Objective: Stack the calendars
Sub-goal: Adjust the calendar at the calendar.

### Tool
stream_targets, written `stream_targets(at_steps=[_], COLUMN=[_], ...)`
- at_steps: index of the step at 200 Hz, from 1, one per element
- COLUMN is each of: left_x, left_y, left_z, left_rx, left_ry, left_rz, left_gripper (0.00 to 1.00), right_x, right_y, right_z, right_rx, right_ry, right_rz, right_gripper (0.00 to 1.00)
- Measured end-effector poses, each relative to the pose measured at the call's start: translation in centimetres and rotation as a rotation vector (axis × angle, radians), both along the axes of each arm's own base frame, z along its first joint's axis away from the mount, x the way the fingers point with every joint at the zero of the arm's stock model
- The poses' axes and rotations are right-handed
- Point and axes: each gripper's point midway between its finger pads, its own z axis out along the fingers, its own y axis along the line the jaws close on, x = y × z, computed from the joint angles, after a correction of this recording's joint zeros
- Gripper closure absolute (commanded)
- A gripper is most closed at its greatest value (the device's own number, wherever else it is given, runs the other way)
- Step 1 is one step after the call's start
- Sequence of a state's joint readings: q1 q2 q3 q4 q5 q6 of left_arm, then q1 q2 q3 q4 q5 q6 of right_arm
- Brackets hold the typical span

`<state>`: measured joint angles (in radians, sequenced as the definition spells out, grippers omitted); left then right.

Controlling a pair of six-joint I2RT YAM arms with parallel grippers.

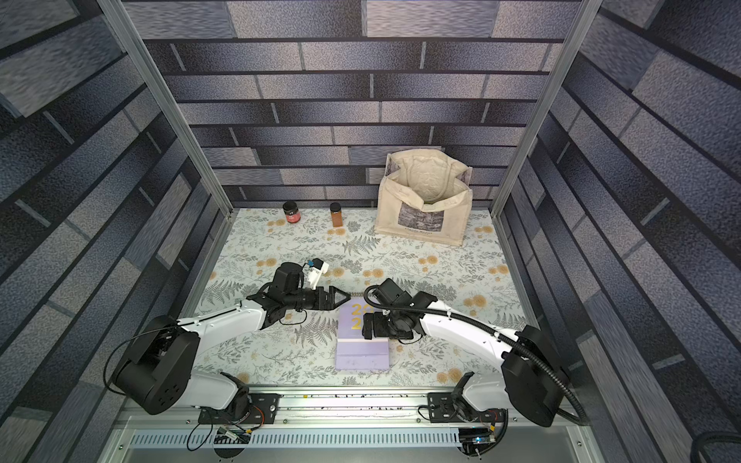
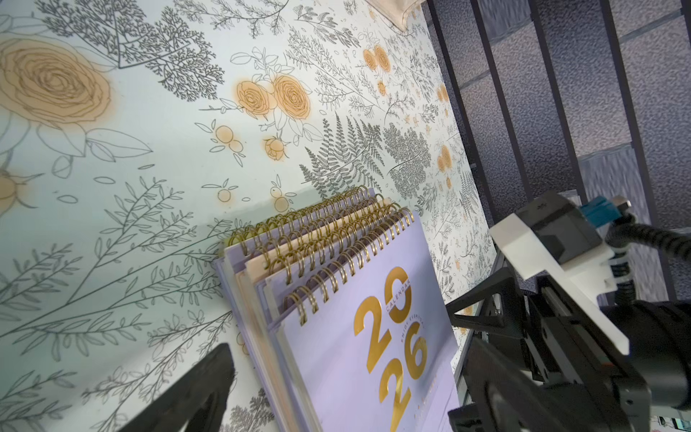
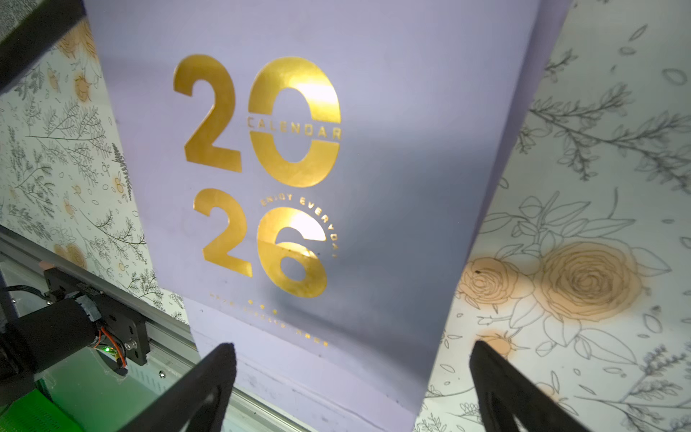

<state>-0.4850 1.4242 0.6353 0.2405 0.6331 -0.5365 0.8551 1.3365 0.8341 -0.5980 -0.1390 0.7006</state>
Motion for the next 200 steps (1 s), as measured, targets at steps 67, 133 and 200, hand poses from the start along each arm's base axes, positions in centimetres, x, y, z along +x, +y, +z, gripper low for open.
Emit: stream_targets(at_steps=[67,133,200], left_x=[0.2,0.3,0.3], left_y=[-1.2,-1.3,-2.1], left_z=[0.1,-0.8,-0.4], left_rx=[-0.012,0.0,-0.004], left_ry=[-0.012,0.009,0.0], left_rz=[-0.028,-0.026,-0.044], left_gripper=[0.0,0.0,0.0], right_x=[-0.7,-0.7,-0.9], right_y=[0.5,0.6,0.7], right_z=[-0.3,-0.4,-0.4], right_rx=[-0.006,-0.01,-0.012], right_ry=[0.014,0.011,0.012], right_rz=[0.009,0.01,0.017], right_gripper=[0.01,0.01,0.01])
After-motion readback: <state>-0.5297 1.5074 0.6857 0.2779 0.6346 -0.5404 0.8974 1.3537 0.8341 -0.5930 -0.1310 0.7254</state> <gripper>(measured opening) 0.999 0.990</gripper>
